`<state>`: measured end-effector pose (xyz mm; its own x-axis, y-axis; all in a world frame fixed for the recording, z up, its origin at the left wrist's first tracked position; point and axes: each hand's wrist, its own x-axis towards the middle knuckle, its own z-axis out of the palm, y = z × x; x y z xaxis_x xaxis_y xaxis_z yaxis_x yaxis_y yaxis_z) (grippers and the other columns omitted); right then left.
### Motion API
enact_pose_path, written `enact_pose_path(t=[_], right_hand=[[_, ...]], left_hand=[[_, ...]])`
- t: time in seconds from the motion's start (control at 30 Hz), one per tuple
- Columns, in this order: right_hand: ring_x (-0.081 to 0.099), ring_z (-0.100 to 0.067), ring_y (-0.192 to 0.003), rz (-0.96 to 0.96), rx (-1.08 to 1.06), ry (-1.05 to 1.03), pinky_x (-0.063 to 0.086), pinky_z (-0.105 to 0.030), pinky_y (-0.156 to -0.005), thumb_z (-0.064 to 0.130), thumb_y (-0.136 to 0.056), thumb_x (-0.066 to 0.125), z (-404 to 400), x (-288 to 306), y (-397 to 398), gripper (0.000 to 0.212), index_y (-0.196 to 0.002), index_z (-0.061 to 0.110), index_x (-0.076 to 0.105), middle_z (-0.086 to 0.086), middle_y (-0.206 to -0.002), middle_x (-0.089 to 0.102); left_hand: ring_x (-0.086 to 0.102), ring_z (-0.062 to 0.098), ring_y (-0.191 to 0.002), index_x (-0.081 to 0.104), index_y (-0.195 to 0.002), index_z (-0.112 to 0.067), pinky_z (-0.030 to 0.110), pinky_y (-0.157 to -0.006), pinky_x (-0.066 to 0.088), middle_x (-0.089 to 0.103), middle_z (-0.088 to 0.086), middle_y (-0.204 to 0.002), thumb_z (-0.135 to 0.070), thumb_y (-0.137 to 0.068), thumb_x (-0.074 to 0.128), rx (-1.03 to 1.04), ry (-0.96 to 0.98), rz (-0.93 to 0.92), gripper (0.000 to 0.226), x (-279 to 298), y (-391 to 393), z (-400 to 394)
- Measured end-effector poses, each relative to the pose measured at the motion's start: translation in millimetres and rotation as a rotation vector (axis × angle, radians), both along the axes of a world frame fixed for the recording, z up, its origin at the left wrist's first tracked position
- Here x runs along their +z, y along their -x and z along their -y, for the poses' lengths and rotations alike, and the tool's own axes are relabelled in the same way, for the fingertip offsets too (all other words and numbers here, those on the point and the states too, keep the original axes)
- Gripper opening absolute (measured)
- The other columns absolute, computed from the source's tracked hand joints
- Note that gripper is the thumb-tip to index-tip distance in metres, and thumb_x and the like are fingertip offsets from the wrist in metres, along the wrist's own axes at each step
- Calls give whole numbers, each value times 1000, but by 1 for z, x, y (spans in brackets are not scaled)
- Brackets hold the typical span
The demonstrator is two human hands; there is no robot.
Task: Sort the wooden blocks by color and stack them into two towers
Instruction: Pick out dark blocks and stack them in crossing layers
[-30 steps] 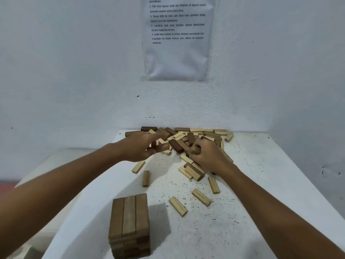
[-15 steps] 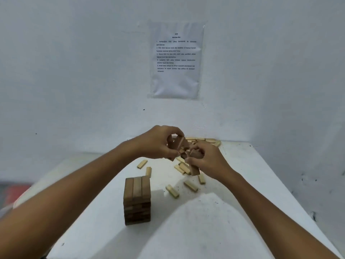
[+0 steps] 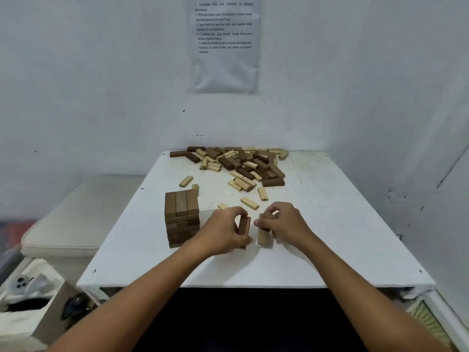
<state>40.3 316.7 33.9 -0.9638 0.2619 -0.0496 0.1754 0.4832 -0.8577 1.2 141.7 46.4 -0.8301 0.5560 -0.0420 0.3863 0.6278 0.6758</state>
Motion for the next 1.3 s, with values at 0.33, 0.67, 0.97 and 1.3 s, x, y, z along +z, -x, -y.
enact_pose_path(t=[0.33,0.67,0.97,1.3], right_hand=[[51,-10,-65,37,44,-94,38,-23,-57,18,-77,75,25,-13,-13,19,-75,14,57,7,-71,56],[58,-9,-83,86,5,-246,39,-22,-62,27,-93,57,10,-5,-18,19,-100,16,70,5,-91,64],[59,-15,-79,129,-28,-257,42,-23,-56,35,-86,69,10,-12,-24,23,-102,20,64,3,-90,59],[68,-21,-51,191,-38,-105,60,-31,-59,5,-86,66,10,-6,-25,10,-95,6,66,-13,-66,70]], left_hand=[[60,10,-78,52,-137,-17,19,-60,39,61,-5,-80,-42,-71,82,19,29,36,77,-26,-8,11],[50,16,-103,53,-135,-26,36,-86,48,46,-2,-112,-62,-69,75,-190,204,-134,78,-21,-15,19],[47,16,-76,70,-87,-16,26,-60,35,47,0,-81,-58,-62,82,-105,37,-178,50,-37,-14,10],[46,10,-96,69,-115,-22,26,-80,44,46,-5,-103,-64,-67,75,-90,12,-266,64,-40,-24,6]])
